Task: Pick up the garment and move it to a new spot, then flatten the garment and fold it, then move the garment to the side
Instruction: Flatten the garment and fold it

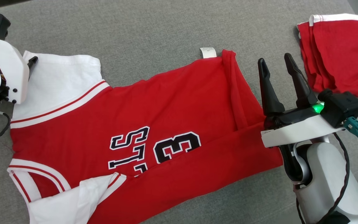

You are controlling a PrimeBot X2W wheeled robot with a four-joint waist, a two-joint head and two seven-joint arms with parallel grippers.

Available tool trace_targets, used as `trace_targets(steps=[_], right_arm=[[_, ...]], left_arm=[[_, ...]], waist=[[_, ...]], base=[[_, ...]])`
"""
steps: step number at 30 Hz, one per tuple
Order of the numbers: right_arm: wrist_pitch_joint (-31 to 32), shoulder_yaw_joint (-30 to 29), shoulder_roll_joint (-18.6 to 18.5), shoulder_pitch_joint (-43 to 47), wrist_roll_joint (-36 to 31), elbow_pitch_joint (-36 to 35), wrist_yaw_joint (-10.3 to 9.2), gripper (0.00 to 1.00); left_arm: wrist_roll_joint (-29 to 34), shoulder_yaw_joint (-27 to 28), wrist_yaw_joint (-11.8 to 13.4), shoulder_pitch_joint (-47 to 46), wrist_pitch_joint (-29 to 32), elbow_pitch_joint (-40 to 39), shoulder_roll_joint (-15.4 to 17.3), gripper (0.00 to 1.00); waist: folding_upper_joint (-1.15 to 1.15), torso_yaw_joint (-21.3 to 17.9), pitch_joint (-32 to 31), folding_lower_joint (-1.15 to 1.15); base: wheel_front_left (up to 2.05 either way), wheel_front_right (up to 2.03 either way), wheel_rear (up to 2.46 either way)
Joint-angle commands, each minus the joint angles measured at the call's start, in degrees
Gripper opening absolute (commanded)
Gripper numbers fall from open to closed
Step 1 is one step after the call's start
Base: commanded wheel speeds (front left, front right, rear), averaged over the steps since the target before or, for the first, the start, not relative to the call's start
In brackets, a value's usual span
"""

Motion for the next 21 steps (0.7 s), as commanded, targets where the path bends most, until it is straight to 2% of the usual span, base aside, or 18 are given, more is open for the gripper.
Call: trace_targets(steps=[1,5,6,7,8,11,15,20,21], right_arm=[[-0.44,-0.32,-0.01,0.18,-0.33,0.05,0.0,1.0],[-0.57,-0.52,0.16,-0.12,-0.54,0.02,0.0,1.0],[-0.54,-0.59,0.21,-0.19,-0.59,0.03,0.0,1.0],[-0.4,-0.76,0.22,-0.3,-0.7,0.1,0.0,1.0],[-0.15,-1.12,0.23,-0.45,-0.97,0.24,0.0,1.0],[1.27,-2.49,-0.08,-1.42,-2.13,0.89,0.0,1.0],[7.96,-4.11,-2.15,-4.56,-4.54,4.42,0.0,1.0],[17.26,-4.66,-3.84,-9.25,-3.49,10.35,-0.01,1.0],[17.26,-4.66,-3.84,-9.25,-3.49,10.35,-0.01,1.0]], left_arm=[[-0.84,-0.95,0.07,-1.25,0.3,0.62,0.61,1.0],[-3.39,-3.28,0.07,-1.4,1.86,2.37,0.18,1.0],[-4.37,-3.62,0.07,-1.07,2.41,2.67,-0.21,0.62],[-5.77,-3.74,0.06,-0.85,3.06,2.92,-0.63,0.07],[-7.14,-3.98,0.03,-0.68,3.58,2.79,-1.1,0.0],[-9.45,-3.47,0.07,-1.69,1.62,2.97,-1.51,0.0],[-10.85,-2.57,0.08,-3.44,-4.93,2.88,-4.61,0.0],[-12.6,-4.27,0.08,-2.41,-9.2,-0.89,-6.51,0.0],[-12.6,-4.27,0.08,-2.41,-9.2,-0.89,-6.51,0.0]], waist=[[0.0,-0.37,0.47,0.0],[0.0,-0.6,0.97,0.0],[0.0,-0.55,1.03,0.0],[0.0,-0.43,1.06,0.0],[0.0,-0.15,1.05,0.0],[0.0,1.22,0.79,0.0],[0.0,5.54,-0.68,0.0],[0.0,10.51,-2.18,0.0],[0.0,10.51,-2.18,0.0]], base=[[0.0,0.0,0.0],[0.0,0.0,0.0],[0.0,0.0,0.0],[0.0,0.0,0.0],[0.0,0.0,0.0],[0.0,0.0,0.0],[0.0,0.0,0.0],[0.0,0.0,0.0],[0.0,0.0,0.0]])
